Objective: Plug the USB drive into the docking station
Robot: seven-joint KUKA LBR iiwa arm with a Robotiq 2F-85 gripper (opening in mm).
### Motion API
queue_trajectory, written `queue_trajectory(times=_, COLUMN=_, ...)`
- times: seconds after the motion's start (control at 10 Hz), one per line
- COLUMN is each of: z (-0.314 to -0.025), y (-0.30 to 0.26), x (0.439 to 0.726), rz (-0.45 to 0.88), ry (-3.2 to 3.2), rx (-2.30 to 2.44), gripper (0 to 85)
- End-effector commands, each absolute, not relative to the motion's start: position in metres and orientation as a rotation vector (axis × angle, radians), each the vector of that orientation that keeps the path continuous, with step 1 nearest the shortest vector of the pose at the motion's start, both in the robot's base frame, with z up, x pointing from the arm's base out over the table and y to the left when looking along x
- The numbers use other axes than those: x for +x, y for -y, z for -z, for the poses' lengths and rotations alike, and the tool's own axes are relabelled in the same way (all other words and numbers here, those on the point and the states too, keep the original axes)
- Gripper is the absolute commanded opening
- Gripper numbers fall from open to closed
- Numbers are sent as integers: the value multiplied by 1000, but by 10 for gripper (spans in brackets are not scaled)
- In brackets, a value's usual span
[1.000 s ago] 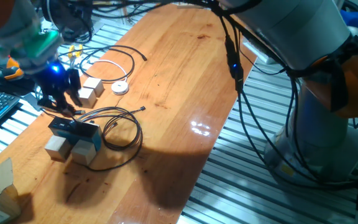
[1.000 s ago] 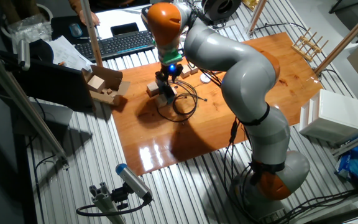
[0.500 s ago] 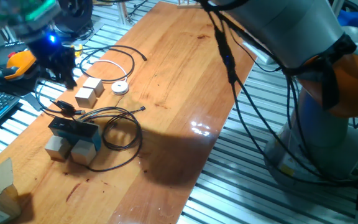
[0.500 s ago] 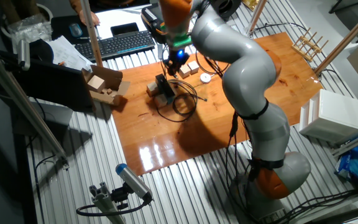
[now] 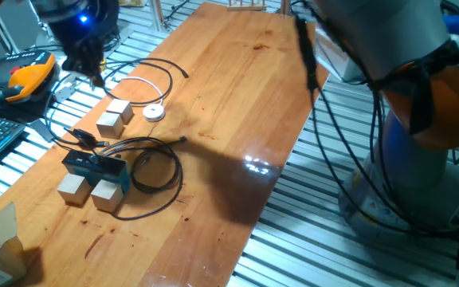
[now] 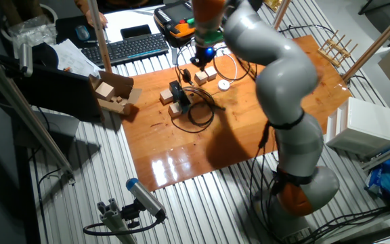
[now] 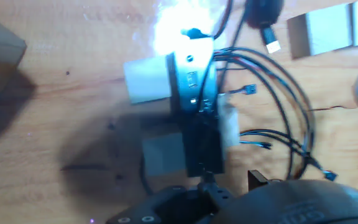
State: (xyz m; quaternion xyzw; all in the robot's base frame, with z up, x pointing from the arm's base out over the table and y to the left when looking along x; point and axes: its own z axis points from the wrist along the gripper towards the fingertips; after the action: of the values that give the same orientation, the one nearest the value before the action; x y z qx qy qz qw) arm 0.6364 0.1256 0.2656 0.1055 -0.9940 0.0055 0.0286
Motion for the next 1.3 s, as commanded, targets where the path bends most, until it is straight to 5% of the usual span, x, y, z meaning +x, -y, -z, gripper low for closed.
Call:
queue_trajectory(times=0.0, z=-270, y=-95, x=634, rz=-16, ry=3065, rx=340, gripper=0)
queue_trajectory(times=0.3, z=-279, y=-80, x=615, rz=6, ry=3070, rx=339, gripper=0)
queue_trajectory(times=1.2, z=-279, y=-85, x=616, rz=25, ry=3061, rx=343, gripper=0)
